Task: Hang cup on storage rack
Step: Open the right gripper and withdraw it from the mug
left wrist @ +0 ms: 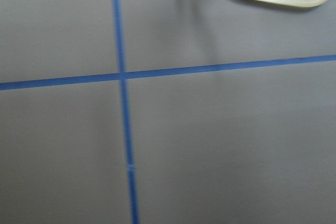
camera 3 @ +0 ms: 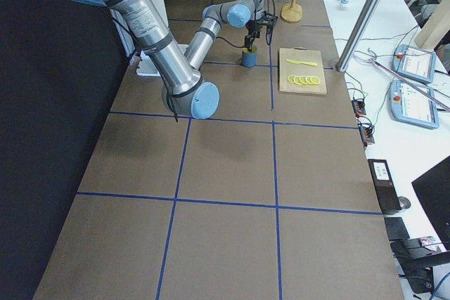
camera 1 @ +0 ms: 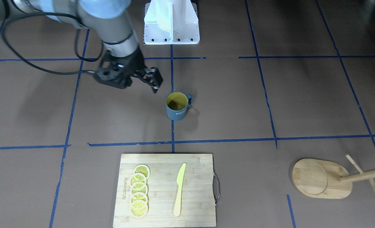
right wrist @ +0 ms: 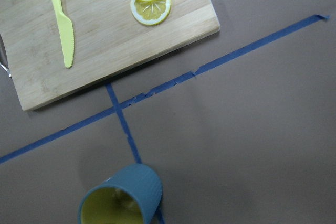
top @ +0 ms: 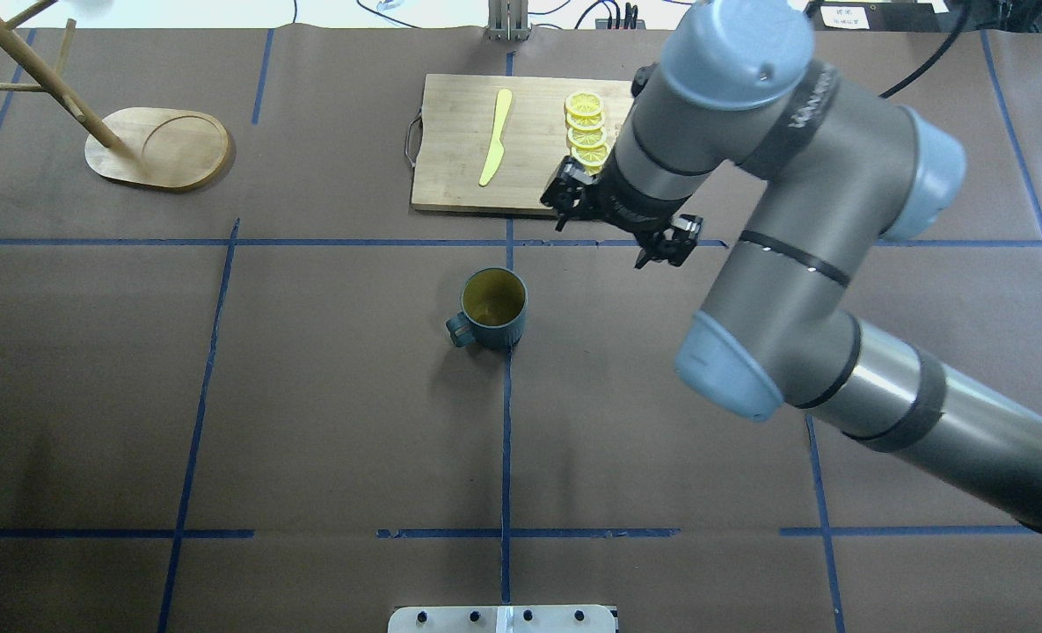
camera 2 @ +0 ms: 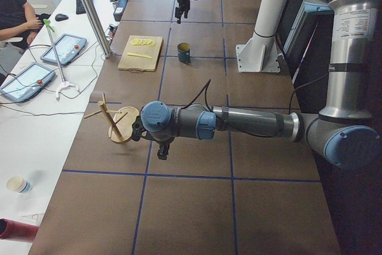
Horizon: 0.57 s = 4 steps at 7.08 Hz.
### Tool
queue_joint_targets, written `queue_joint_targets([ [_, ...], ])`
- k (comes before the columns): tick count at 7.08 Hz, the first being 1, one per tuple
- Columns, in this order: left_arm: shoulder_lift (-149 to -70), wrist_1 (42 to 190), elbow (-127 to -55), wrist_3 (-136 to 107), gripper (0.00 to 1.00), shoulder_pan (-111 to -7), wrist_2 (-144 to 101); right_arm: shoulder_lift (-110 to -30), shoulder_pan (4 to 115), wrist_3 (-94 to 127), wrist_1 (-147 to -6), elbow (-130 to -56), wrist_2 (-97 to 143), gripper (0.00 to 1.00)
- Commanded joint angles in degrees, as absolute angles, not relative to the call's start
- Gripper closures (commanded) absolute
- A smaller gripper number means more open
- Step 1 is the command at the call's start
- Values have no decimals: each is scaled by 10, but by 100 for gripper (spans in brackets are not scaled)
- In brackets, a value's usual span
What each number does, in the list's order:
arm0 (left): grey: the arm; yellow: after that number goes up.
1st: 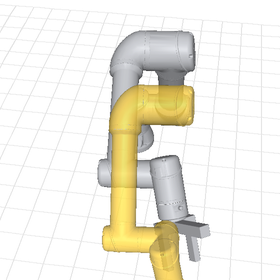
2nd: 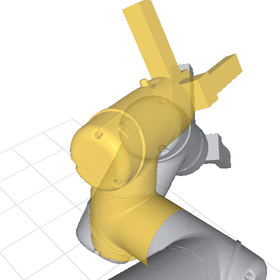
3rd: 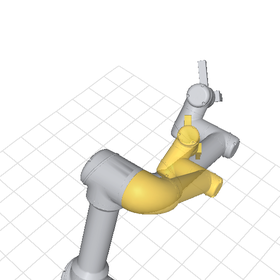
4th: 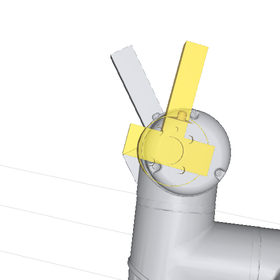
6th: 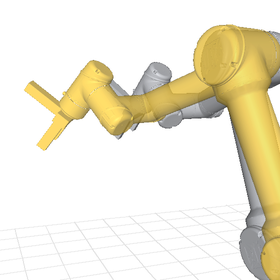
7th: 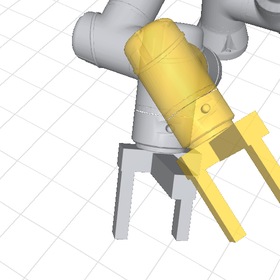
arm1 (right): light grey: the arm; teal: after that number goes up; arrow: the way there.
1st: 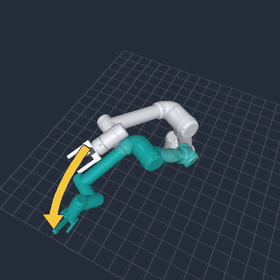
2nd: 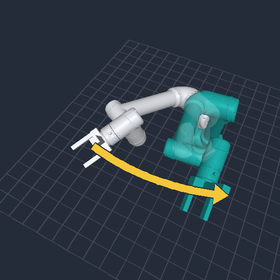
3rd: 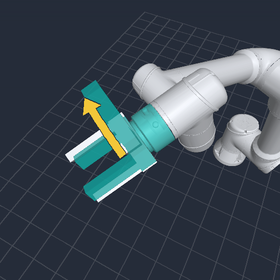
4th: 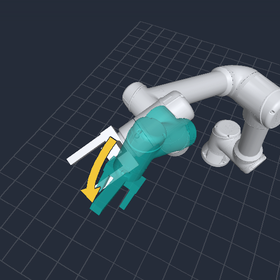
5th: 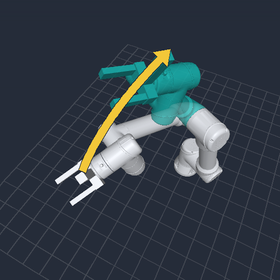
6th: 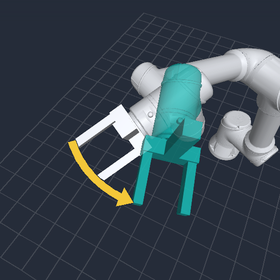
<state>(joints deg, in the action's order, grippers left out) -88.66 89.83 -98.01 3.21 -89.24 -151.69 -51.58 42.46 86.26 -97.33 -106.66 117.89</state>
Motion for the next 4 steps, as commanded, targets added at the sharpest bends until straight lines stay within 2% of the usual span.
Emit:
queue_joint_targets([
  [1, -887, 910, -1080, 32, 0, -862, -1509, -585, 501, 778, -975, -1117, 1238, 1],
  [2, -894, 904, -1124, 19, 0, -813, -1449, -616, 532, 725, -975, -1125, 1259, 1],
  [4, -963, 910, -1139, -86, 0, -739, -1404, -680, 593, 604, -976, -1129, 1273, 1],
])
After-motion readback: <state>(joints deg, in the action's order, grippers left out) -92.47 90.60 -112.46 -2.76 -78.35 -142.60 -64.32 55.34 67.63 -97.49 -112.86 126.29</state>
